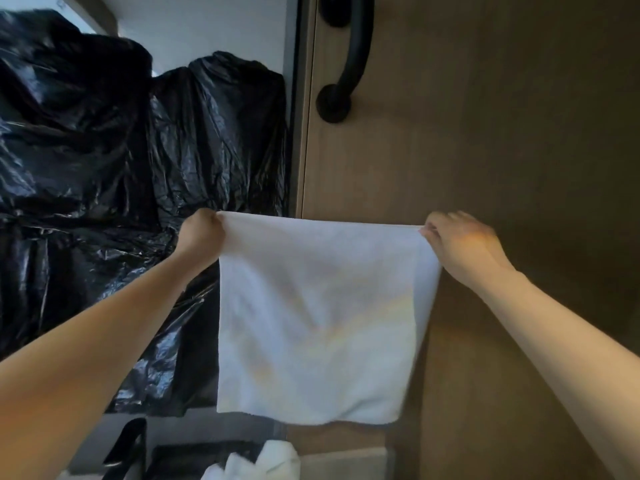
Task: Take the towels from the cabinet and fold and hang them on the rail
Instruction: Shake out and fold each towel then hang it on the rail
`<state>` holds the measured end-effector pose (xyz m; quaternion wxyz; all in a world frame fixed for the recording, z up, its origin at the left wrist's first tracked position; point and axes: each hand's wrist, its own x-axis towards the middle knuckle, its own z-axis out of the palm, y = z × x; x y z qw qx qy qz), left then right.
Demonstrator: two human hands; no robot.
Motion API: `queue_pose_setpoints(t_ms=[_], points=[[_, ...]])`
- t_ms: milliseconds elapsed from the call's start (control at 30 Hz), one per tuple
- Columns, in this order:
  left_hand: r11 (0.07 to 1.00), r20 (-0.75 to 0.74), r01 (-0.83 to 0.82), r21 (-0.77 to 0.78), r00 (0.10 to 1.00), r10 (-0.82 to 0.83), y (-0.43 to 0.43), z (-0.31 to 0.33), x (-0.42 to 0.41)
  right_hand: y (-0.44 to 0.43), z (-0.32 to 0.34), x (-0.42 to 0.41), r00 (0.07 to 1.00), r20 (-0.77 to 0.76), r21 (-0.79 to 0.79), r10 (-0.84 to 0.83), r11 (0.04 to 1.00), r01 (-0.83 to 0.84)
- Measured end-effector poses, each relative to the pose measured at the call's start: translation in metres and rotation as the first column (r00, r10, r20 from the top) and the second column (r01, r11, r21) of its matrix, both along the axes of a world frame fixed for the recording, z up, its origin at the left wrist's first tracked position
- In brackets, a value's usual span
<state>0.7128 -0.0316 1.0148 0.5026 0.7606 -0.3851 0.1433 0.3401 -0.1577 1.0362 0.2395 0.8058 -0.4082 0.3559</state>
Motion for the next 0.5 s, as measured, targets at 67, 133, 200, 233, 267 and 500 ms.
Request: queue_pose_setpoints(t_ms=[67, 133, 200, 233, 267, 500], points=[[1.000, 0.009, 0.013, -0.026, 1.000, -0.012, 0.000, 0.004, -0.002, 0.001, 0.007, 0.001, 0.999, 0.012, 0.050, -0.040, 0.998, 0.039], [0.998, 0.039, 0.017, -0.057, 0.999, -0.015, 0.000, 0.005, -0.004, 0.002, 0.009, 0.002, 0.995, -0.019, 0.099, -0.095, 0.990, 0.096], [0.996, 0.070, 0.014, -0.084, 0.997, -0.008, -0.001, 0.007, -0.006, 0.001, 0.009, 0.002, 0.989, -0.057, 0.121, -0.138, 0.982, 0.144], [0.995, 0.075, 0.016, -0.095, 0.997, -0.009, -0.001, 0.007, -0.007, 0.000, 0.008, 0.003, 0.986, -0.064, 0.131, -0.153, 0.978, 0.160], [0.995, 0.072, 0.019, -0.102, 0.997, -0.012, -0.001, 0.008, -0.008, 0.000, 0.008, 0.003, 0.985, -0.062, 0.140, -0.162, 0.976, 0.169], [0.986, 0.059, 0.041, -0.160, 0.998, -0.032, -0.001, 0.010, -0.013, -0.002, 0.010, 0.004, 0.985, -0.012, 0.139, -0.171, 0.975, 0.171]])
